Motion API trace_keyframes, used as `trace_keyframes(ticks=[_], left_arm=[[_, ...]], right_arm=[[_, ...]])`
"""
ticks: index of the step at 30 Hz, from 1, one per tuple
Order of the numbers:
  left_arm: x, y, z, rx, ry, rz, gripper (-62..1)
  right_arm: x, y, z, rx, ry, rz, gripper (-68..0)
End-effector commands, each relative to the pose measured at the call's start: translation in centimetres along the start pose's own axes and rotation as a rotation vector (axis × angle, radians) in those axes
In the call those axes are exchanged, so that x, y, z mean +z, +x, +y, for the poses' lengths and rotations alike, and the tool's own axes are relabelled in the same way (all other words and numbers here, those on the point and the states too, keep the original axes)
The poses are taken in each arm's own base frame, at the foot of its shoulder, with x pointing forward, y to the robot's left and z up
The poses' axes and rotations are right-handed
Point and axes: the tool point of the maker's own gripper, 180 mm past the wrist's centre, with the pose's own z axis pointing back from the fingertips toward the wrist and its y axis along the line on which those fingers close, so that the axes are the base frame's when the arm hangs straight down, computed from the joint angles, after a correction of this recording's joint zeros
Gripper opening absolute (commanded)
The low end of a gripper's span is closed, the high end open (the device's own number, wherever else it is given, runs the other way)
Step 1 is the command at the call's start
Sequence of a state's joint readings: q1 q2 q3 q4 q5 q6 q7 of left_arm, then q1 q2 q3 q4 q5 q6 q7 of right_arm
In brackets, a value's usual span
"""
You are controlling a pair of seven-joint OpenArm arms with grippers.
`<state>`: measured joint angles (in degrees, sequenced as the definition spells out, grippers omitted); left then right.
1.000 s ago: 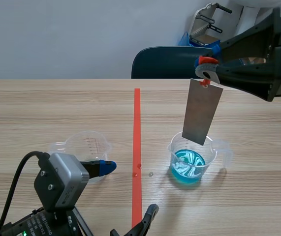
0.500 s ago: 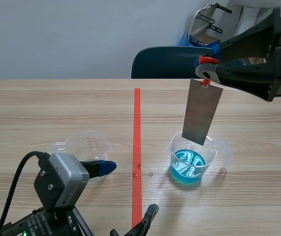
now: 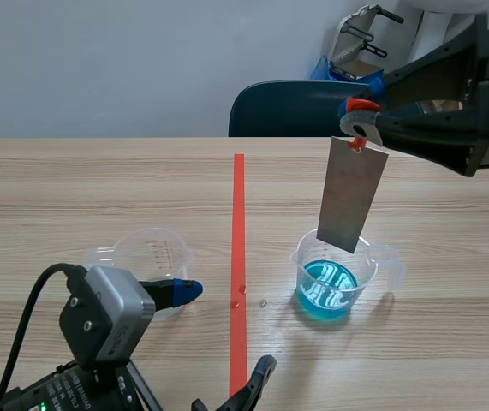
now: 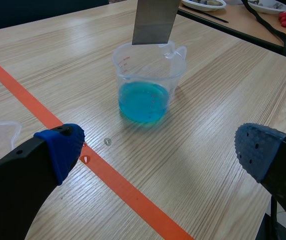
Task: Do the redox reaction experiment
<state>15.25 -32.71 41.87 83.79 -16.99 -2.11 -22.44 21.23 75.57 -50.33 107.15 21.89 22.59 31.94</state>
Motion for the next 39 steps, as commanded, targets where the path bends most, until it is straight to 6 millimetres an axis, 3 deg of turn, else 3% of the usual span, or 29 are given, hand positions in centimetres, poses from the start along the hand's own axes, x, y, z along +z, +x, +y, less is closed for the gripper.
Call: trace_keyframes(ticks=[1,32,39], left_arm=[[-0.2,0.89,-0.16,0.009,-0.001,-0.032,1.4],[-0.2,0.86,-0.22,0.002,-0.004,-0.031,1.4],[-0.2,0.86,-0.22,0.002,-0.004,-0.031,1.4]], right_arm=[[-0.08,0.98,-0.41,0.012,-0.008,-0.034,-66.8],[-0.08,0.9,-0.32,0.017,-0.005,-0.03,-66.8],[-0.54,0.41,0.52,0.001,0.01,-0.034,-66.7]])
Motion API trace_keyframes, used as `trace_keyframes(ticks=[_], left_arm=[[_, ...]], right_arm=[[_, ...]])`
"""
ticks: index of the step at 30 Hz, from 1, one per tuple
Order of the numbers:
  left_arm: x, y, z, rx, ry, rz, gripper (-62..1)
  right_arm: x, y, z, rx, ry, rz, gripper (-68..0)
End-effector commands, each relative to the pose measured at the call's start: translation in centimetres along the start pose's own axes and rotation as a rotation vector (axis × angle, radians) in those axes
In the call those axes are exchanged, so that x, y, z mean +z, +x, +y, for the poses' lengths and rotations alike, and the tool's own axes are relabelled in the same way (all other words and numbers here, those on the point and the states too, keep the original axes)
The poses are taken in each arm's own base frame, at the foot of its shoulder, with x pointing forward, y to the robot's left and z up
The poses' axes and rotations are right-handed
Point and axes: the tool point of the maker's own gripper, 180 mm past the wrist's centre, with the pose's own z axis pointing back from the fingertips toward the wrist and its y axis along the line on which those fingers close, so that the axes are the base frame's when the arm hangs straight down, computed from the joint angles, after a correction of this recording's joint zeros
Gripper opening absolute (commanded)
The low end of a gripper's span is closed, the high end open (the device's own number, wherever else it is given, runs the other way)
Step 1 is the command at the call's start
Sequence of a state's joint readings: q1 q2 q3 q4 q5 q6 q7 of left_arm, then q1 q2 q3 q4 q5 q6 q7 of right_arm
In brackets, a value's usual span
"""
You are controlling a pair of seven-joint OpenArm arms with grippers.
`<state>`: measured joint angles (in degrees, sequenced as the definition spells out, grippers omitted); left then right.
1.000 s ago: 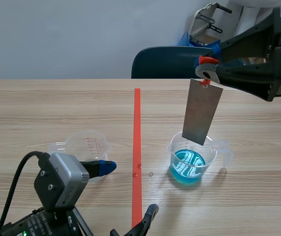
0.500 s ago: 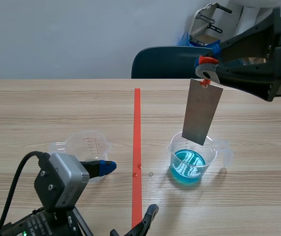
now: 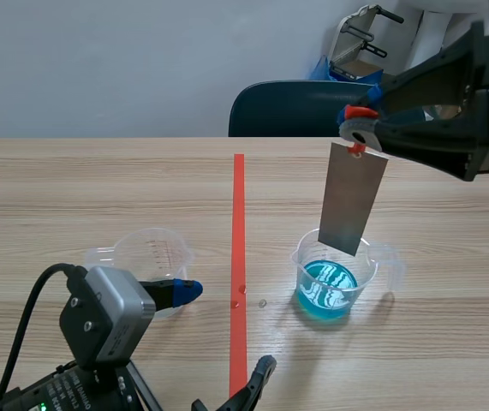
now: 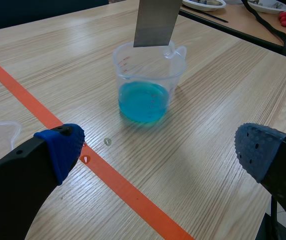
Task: Do the redox reaction experiment
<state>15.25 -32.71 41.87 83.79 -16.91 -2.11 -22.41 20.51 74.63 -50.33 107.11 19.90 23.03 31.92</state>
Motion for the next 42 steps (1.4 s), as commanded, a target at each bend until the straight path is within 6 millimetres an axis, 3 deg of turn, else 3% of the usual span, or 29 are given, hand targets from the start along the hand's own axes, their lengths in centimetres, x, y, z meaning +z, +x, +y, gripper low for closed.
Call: trace_keyframes(ticks=[1,10,24,42], left_arm=[[-0.2,0.9,-0.2,0.003,-0.003,-0.031,1.4],[-0.2,0.9,-0.2,0.003,-0.003,-0.032,1.4],[-0.3,0.9,-0.2,0.005,-0.003,-0.034,1.4],[-0.3,0.9,-0.2,0.005,-0.003,-0.035,1.4]], right_arm=[[-0.3,0.3,-0.1,-0.015,-0.015,-0.035,-66.7],[-1.7,-3.4,2.1,-0.064,0.004,0.006,-66.7],[-2.2,-8.7,3.3,-0.072,0.007,0.099,-66.7],[-2.0,-9.1,3.3,-0.07,0.009,0.095,-66.7]])
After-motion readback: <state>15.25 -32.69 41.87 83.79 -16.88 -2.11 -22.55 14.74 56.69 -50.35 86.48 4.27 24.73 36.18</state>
